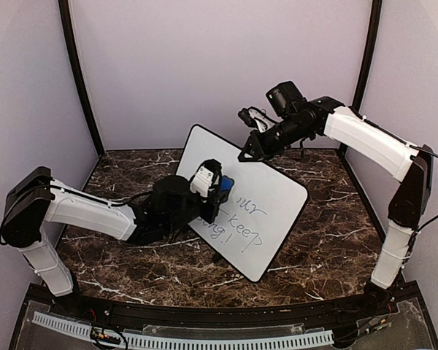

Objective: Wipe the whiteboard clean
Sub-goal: Erase the center of the whiteboard.

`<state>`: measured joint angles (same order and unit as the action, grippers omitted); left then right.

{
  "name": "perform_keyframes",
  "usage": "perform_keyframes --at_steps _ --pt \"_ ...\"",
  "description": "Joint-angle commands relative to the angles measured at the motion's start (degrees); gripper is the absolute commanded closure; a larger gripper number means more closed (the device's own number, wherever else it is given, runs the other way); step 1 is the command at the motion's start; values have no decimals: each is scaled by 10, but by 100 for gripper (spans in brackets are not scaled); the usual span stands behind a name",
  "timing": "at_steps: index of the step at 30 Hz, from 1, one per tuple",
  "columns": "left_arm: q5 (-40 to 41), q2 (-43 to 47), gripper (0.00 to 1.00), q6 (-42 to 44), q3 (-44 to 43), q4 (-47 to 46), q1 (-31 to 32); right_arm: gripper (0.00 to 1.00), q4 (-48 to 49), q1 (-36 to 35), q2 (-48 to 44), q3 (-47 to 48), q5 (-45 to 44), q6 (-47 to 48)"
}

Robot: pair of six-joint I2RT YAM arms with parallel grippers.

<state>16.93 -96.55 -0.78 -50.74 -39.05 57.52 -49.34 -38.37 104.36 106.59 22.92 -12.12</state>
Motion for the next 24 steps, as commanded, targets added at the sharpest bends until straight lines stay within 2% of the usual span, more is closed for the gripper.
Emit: perform_keyframes --at_steps 1,5,7,12,19,24 --pt "-86 -21 100 49 -10 -1 39 100 -25 -24 1 -16 4 54" --pt "-113 -29 100 53 -20 -3 51 100 -24 -24 3 -14 6 54" --pt "-91 -33 100 50 -21 -2 52 100 -27 -24 3 -13 6 55" --pt "37 -32 100 32 -18 9 38 100 -29 -24 2 -13 2 57" --pt "78 -22 100 -23 -19 61 -14 100 -30 -24 4 -12 3 57" --pt "27 -24 100 -16 -33 73 -17 100 -33 -24 6 -6 3 58"
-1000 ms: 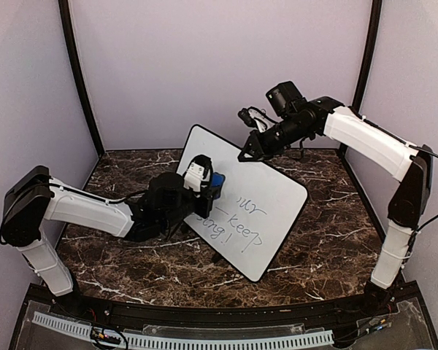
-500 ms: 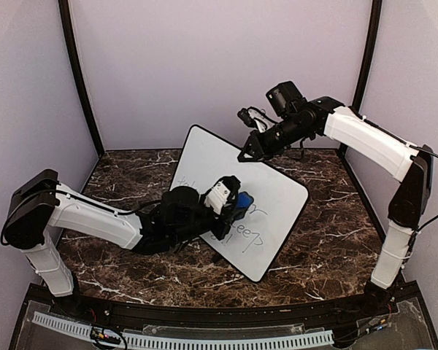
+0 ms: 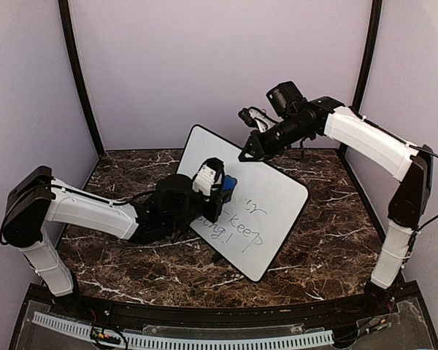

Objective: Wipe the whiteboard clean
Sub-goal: Erase the center of the whiteboard.

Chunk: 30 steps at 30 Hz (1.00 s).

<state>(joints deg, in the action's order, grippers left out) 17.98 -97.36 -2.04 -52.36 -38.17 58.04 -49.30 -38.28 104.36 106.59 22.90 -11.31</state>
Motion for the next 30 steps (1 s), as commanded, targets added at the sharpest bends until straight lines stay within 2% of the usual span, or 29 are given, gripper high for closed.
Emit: perform_keyframes --at_steps 1,5,12,19,23,30 --pt "-5 -18 100 -2 -20 65 -20 100 -34 -25 8 -3 3 50" --pt "-46 -28 100 27 -35 50 4 100 -37 -25 11 3 3 49" --pt "-70 -58 100 113 -67 44 67 100 -37 -25 16 3 4 50" --pt "-88 -69 100 136 -73 41 96 100 -36 -25 16 1 2 53" --pt "-21 -65 100 121 -53 13 92 100 -36 -25 16 0 3 53" --pt "24 -21 100 35 0 13 6 100 -35 -25 10 -5 1 54"
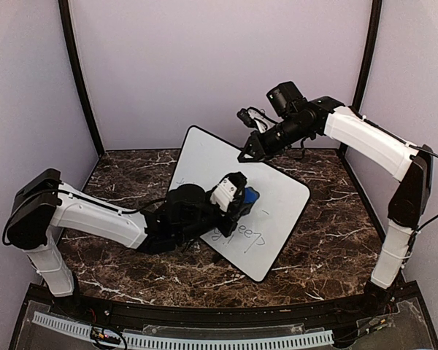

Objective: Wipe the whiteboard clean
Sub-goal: Erase the center of the whiteboard.

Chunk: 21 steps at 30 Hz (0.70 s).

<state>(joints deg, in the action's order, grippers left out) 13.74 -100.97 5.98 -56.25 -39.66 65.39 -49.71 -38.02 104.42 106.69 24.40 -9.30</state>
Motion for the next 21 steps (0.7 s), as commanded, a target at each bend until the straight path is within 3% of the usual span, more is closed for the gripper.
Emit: perform_keyframes --at_steps 1,5,10,21 --pt "74 20 100 -40 41 27 -72 100 -31 -28 10 -6 -14 34" --pt "100 18 100 -22 39 40 -74 100 -28 -28 10 -8 -14 33" --pt "30 12 100 -28 31 39 -66 100 -28 -28 11 -8 -12 31" --pt "-46 -40 100 68 -29 34 30 100 -29 -28 11 -5 -13 30"
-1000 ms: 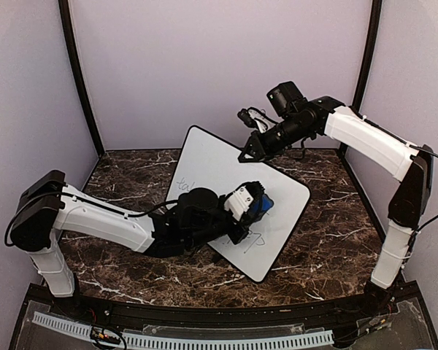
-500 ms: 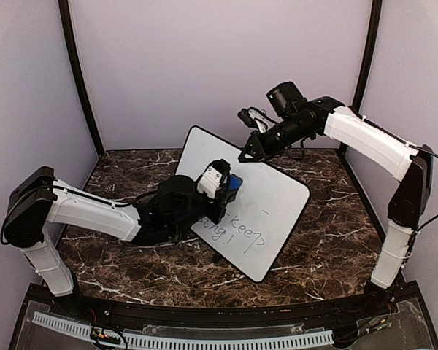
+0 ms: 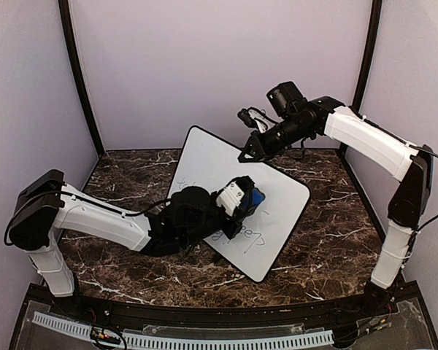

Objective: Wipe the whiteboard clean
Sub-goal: Erase the center of the whiteboard.

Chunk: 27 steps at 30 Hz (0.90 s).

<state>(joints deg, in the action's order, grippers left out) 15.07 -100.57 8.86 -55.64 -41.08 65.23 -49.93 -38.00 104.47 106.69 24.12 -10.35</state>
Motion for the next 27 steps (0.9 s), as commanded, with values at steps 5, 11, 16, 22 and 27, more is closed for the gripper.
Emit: perform_keyframes --at_steps 5,11,16,22,27 --pt "-54 -67 100 58 -57 57 51 100 -25 -28 10 -7 -10 40" --pt "30 -52 100 20 -25 25 32 100 -25 -28 5 -12 -10 41" --pt "53 0 100 -62 15 32 -37 100 -25 -28 6 -11 -10 41" --pt "88 34 100 -96 53 52 -111 100 -25 -28 7 -10 -9 42" --pt "96 47 100 -144 72 72 -160 100 -28 -28 11 -4 -9 42"
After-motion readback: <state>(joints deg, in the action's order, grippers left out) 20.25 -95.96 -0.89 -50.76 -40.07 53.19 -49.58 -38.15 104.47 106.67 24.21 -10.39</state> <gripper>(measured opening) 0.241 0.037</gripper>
